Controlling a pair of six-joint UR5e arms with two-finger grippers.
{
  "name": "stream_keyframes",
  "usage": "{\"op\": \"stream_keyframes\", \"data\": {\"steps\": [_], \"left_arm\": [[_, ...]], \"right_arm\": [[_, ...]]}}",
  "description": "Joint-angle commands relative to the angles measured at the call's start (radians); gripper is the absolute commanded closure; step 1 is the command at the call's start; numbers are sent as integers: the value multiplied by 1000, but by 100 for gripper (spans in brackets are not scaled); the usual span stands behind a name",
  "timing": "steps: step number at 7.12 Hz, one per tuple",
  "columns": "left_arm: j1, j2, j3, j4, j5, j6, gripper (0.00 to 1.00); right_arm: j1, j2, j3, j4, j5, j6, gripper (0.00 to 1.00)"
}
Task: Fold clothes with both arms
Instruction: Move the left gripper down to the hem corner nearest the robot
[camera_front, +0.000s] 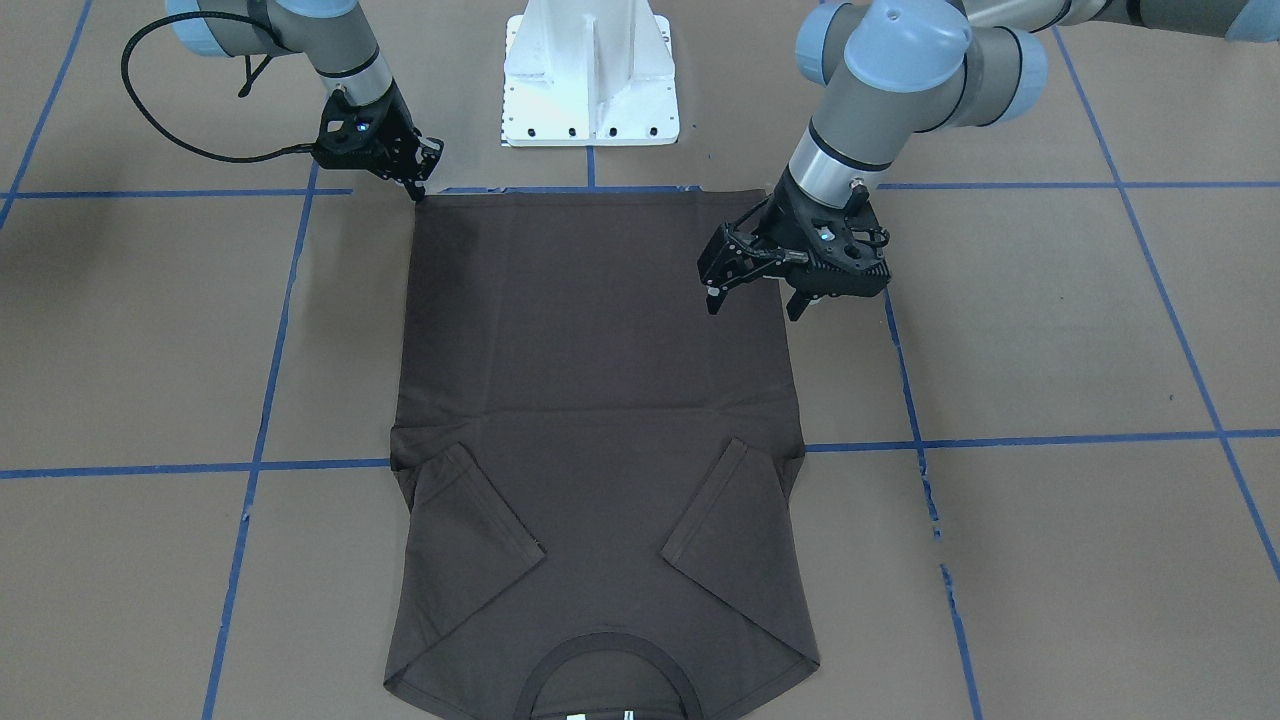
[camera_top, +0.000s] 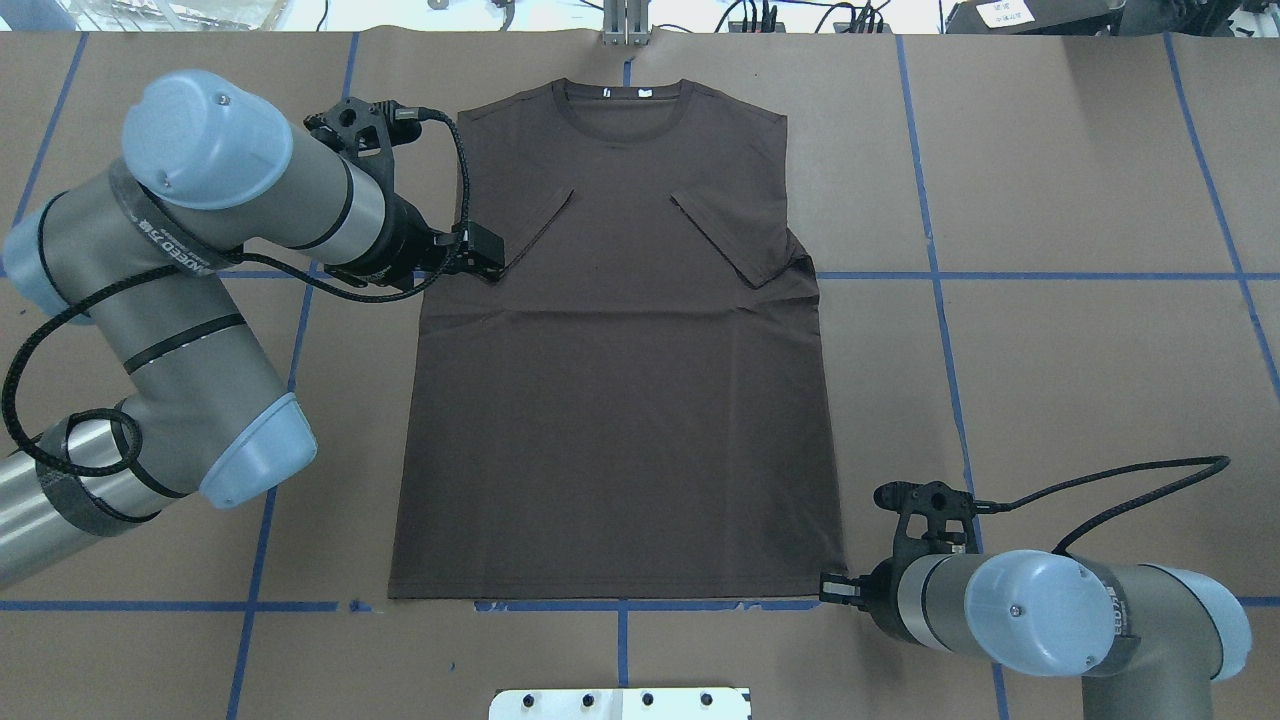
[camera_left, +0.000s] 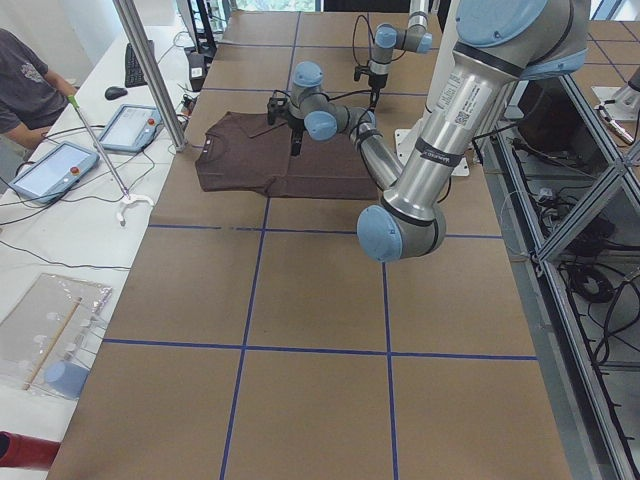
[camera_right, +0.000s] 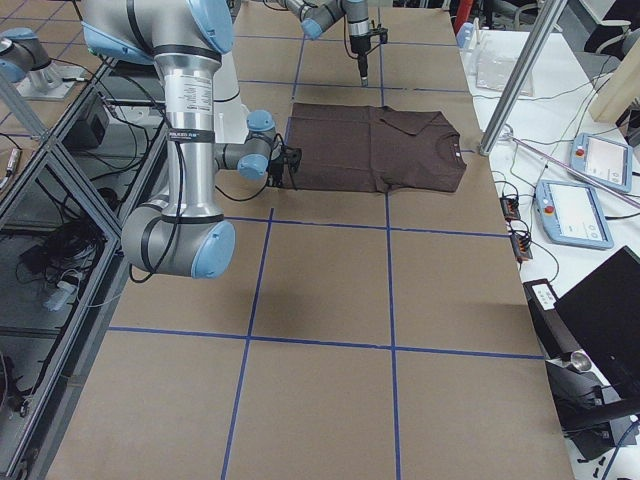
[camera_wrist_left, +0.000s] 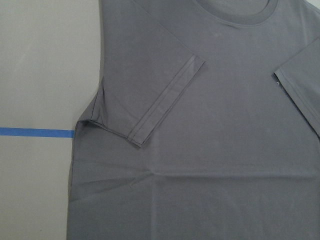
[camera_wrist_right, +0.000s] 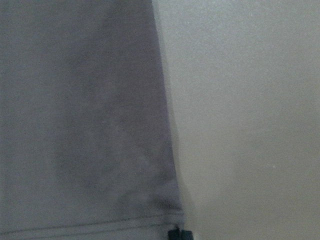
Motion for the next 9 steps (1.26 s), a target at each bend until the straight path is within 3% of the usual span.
{"op": "stream_keyframes", "data": {"steps": [1, 3, 5, 7, 9], "left_arm": [[4, 0, -1, -2, 0, -3, 0], [42, 33, -31, 0, 1, -101, 0], [152, 79, -80, 7, 85, -268, 0], [257, 251, -255, 10, 136, -427, 0], [381, 357, -315, 12, 237, -588, 2]], "right_arm": [[5, -2, 4, 0, -5, 2, 100], [11, -17, 55, 2, -11, 2, 100], [12, -35, 81, 2, -8, 3, 100], [12, -34, 84, 3, -2, 3, 100], [12, -31, 86, 5, 0, 2, 100]]}}
